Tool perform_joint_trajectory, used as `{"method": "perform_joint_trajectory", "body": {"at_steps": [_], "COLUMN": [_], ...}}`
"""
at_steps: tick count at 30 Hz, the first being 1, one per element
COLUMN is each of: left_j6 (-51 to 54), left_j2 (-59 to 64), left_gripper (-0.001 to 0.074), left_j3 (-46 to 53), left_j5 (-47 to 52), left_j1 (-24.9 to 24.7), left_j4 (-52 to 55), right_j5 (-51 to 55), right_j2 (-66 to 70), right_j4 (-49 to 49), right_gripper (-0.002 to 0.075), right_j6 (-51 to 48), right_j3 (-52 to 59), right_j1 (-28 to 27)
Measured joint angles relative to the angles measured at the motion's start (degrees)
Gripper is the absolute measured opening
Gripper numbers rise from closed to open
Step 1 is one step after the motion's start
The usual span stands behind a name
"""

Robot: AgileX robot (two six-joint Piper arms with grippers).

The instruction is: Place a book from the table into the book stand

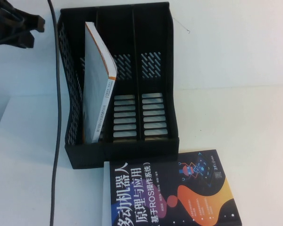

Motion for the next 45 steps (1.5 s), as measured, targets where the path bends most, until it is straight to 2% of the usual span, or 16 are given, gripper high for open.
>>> {"method": "perform_joint_trajectory", "body": {"at_steps": [3, 7, 10, 19, 28, 34, 45], "left_j6": [-0.43, -0.69, -0.79, -0.79, -0.79, -0.79, -0.79], "left_j2": [-2.99, -8.21, -14.16, -37.29, -55.76, -61.77, -63.0], "left_gripper": [0.0019, 0.0004, 0.0002, -0.0001, -0.0001, -0.0001, -0.0001], "left_j3": [0.0, 2.82, 8.87, 43.09, 68.35, 74.18, 74.78], "left_j5": [-0.25, -4.52, -10.54, -37.57, -50.68, -51.75, -46.67], "left_j1": [0.0, 0.0, 0.0, 0.0, 0.0, 0.0, 0.0], "left_j4": [1.24, 1.37, 1.27, -2.76, -5.86, -5.99, -5.99], "right_j5": [3.26, 8.01, 9.53, 6.1, 2.85, 0.93, 0.35], "right_j2": [-5.17, -12.91, -19.64, -42.82, -50.45, -50.59, -50.59], "right_j4": [-4.77, -12.96, -18.22, -20.97, -21.36, -21.91, -21.97], "right_gripper": [-0.0001, -0.0001, -0.0001, -0.0001, -0.0001, -0.0001, -0.0001], "right_j6": [3.48, 10.1, 14.53, 20.86, 21.7, 21.7, 21.7], "right_j3": [0.0, 0.11, 1.98, 17.11, 30.25, 33.13, 33.13], "right_j1": [0.0, 0.0, 0.0, 0.0, 0.0, 0.0, 0.0]}}
